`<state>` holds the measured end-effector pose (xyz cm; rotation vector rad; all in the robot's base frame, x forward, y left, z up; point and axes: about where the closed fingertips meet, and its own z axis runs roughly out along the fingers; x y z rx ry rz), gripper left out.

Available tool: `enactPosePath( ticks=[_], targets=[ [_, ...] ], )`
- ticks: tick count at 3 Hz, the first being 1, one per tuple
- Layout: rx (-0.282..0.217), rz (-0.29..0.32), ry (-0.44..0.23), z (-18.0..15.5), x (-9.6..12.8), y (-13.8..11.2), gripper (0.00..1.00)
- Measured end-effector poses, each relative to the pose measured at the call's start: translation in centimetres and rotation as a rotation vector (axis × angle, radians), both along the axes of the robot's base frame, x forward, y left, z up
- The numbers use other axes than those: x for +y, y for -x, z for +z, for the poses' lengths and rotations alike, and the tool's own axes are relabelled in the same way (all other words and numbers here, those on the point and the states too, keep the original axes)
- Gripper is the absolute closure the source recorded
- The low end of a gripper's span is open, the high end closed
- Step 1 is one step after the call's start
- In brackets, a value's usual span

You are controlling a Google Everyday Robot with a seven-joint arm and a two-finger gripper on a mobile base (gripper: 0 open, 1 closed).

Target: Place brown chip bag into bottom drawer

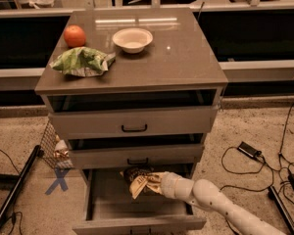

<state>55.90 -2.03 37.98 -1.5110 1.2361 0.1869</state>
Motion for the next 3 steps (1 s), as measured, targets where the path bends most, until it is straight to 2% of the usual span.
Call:
enactPosePath(
  ticks=[1, 2, 3],
  targets=[
    [0.001, 0.003, -0.002, -0.02, 0.2, 0.04, 0.18],
    [0.001, 0.006, -0.003, -0.03, 0.39, 0.08, 0.0],
    [0.001, 0.006, -0.003, -0.03, 0.4, 0.08, 0.0]
  ],
)
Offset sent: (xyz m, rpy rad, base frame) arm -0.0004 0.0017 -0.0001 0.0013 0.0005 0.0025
